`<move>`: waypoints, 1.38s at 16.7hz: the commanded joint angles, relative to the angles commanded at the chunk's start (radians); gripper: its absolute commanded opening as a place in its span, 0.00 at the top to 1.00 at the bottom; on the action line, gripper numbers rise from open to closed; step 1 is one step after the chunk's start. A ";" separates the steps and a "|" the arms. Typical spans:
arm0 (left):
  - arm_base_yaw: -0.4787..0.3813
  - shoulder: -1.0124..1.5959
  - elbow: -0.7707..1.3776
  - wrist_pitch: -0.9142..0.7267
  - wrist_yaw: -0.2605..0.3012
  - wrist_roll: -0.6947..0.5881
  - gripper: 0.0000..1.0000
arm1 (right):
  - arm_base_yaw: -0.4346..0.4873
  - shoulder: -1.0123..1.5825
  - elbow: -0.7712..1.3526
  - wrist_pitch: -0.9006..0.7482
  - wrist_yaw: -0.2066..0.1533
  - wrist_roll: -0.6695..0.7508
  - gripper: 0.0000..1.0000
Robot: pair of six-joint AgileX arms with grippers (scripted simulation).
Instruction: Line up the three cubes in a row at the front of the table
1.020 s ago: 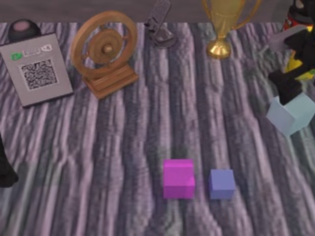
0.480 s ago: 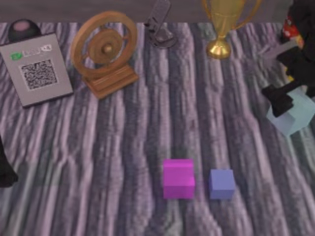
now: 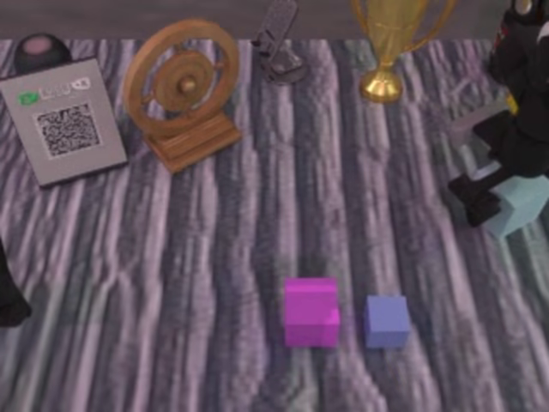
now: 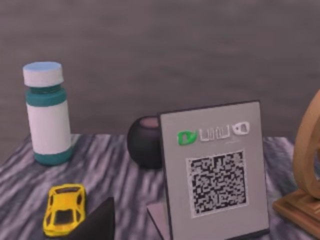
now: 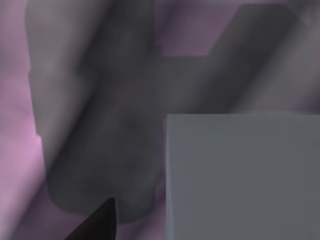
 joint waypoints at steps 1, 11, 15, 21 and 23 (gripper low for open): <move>0.000 0.000 0.000 0.000 0.000 0.000 0.00 | 0.000 0.000 0.000 0.000 0.000 0.000 0.08; 0.000 0.000 0.000 0.000 0.000 0.000 0.00 | 0.000 0.000 0.000 0.000 0.000 0.000 0.83; 0.000 0.000 0.000 0.000 0.000 0.000 0.00 | 0.000 0.000 0.000 0.000 0.000 0.000 1.00; 0.000 0.000 0.000 0.000 0.000 0.000 0.00 | 0.000 0.000 0.000 0.000 0.000 0.000 1.00; 0.000 0.000 0.000 0.000 0.000 0.000 0.00 | -0.001 -0.009 0.004 -0.007 -0.001 0.001 1.00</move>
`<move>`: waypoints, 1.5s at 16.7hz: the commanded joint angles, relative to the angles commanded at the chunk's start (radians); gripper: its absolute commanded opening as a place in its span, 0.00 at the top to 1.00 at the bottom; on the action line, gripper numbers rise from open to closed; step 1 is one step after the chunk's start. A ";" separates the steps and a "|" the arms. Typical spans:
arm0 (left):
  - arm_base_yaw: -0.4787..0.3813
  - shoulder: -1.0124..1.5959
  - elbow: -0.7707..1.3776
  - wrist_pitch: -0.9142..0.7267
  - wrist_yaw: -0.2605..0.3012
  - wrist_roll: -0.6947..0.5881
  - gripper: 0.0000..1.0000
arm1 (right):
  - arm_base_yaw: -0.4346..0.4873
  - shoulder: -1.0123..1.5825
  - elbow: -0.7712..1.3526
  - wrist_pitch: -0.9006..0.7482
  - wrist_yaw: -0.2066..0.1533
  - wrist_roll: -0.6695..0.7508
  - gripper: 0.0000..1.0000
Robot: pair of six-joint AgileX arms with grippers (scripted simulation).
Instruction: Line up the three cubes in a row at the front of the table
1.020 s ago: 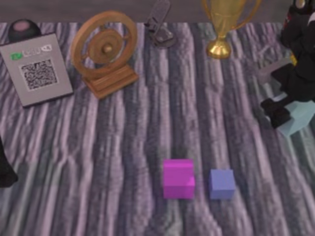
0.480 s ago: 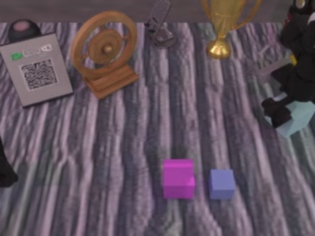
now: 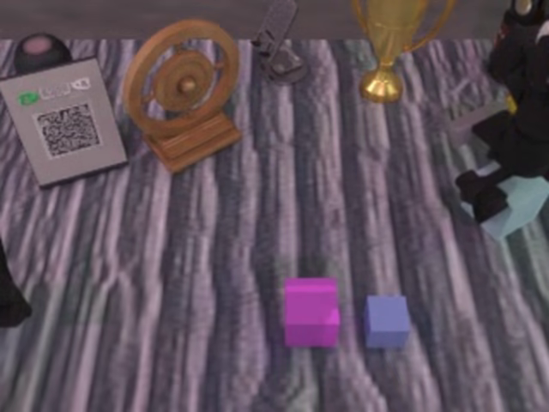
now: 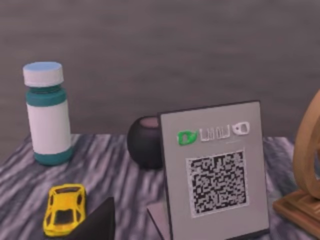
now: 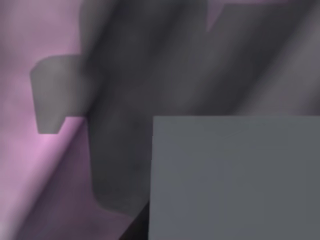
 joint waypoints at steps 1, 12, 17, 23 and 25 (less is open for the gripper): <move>0.000 0.000 0.000 0.000 0.000 0.000 0.00 | 0.002 -0.004 0.013 -0.014 0.000 -0.002 1.00; 0.000 0.000 0.000 0.000 0.000 0.000 0.00 | 0.002 -0.078 0.145 -0.227 -0.001 0.001 1.00; 0.000 0.000 0.000 0.000 0.000 0.000 0.00 | 0.082 -0.046 0.202 -0.254 0.000 0.107 1.00; 0.000 0.000 0.000 0.000 0.000 0.000 0.00 | 0.348 0.044 0.360 -0.341 0.002 0.549 1.00; 0.000 0.000 0.000 0.000 0.000 0.000 0.00 | 0.455 0.075 0.415 -0.376 0.001 0.748 1.00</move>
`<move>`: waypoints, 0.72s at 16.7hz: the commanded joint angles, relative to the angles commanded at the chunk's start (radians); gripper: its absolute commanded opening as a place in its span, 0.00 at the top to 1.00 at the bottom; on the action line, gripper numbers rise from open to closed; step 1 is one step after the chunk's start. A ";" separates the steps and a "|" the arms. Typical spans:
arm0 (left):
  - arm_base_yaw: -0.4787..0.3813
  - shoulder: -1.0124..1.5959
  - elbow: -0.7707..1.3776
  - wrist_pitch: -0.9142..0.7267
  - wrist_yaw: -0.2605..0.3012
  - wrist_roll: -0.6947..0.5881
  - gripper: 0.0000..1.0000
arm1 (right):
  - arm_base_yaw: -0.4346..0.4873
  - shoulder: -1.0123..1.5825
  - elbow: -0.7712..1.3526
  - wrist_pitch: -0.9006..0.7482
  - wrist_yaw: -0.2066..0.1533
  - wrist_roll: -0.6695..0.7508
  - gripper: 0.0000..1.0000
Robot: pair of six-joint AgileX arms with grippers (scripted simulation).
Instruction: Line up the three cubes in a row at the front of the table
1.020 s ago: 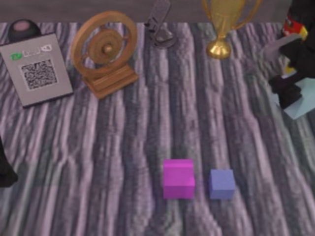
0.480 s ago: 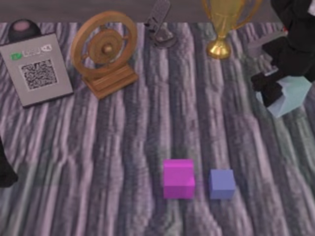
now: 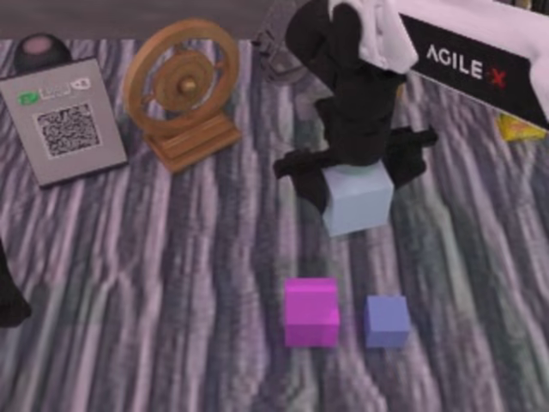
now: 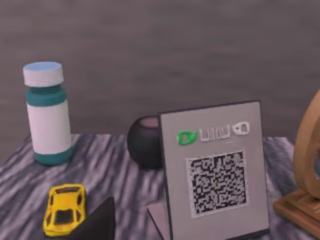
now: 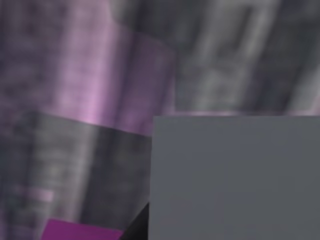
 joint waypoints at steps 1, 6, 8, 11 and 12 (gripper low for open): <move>0.000 0.000 0.000 0.000 0.000 0.000 0.00 | 0.054 0.014 0.027 -0.016 -0.001 0.101 1.00; 0.000 0.000 0.000 0.000 0.000 0.000 0.00 | 0.290 0.058 0.139 -0.075 0.001 0.502 1.00; 0.000 0.000 0.000 0.000 0.000 0.000 0.00 | 0.352 0.062 0.167 -0.085 0.004 0.591 1.00; 0.000 0.000 0.000 0.000 0.000 0.000 0.00 | 0.393 0.061 0.184 -0.090 0.007 0.645 1.00; 0.000 0.000 0.000 0.000 0.000 0.000 0.00 | 0.393 0.061 0.184 -0.090 0.007 0.645 1.00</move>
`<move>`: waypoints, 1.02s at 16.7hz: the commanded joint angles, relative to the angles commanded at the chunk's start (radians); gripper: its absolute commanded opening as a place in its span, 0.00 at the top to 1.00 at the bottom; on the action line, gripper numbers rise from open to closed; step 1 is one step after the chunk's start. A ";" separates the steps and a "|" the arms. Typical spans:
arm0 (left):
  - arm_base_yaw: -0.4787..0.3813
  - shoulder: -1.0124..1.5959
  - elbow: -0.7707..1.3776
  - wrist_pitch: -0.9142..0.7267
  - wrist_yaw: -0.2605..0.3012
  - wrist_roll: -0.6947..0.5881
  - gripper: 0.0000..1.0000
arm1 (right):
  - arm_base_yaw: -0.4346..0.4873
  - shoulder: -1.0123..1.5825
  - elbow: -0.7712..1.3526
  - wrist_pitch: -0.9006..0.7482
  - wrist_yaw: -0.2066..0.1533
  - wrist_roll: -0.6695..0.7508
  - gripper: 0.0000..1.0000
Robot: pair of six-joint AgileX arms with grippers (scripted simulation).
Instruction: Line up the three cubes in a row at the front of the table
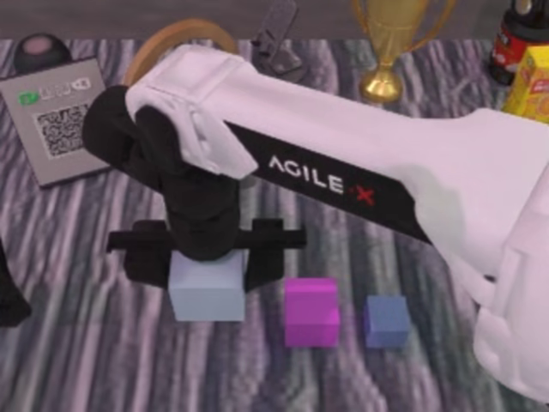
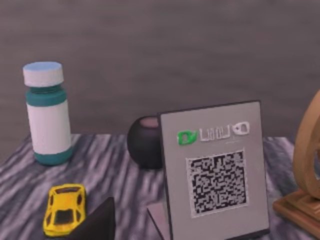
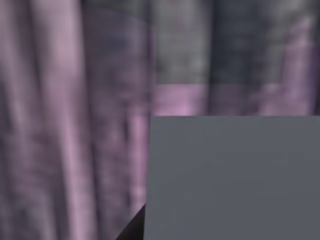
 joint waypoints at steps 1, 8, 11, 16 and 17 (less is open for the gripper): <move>0.000 0.000 0.000 0.000 0.000 0.000 0.00 | 0.000 0.000 0.000 0.000 0.000 0.000 1.00; 0.000 0.000 0.000 0.000 0.000 0.000 0.00 | -0.001 0.007 -0.107 0.122 0.000 0.000 1.00; 0.000 0.000 0.000 0.000 0.000 0.000 0.00 | 0.002 0.022 -0.206 0.233 0.000 0.003 1.00; 0.000 0.000 0.000 0.000 0.000 0.000 0.00 | 0.004 0.028 -0.227 0.255 0.000 0.004 1.00; 0.000 0.000 0.000 0.000 0.000 0.000 0.00 | 0.004 0.028 -0.227 0.255 0.000 0.004 0.92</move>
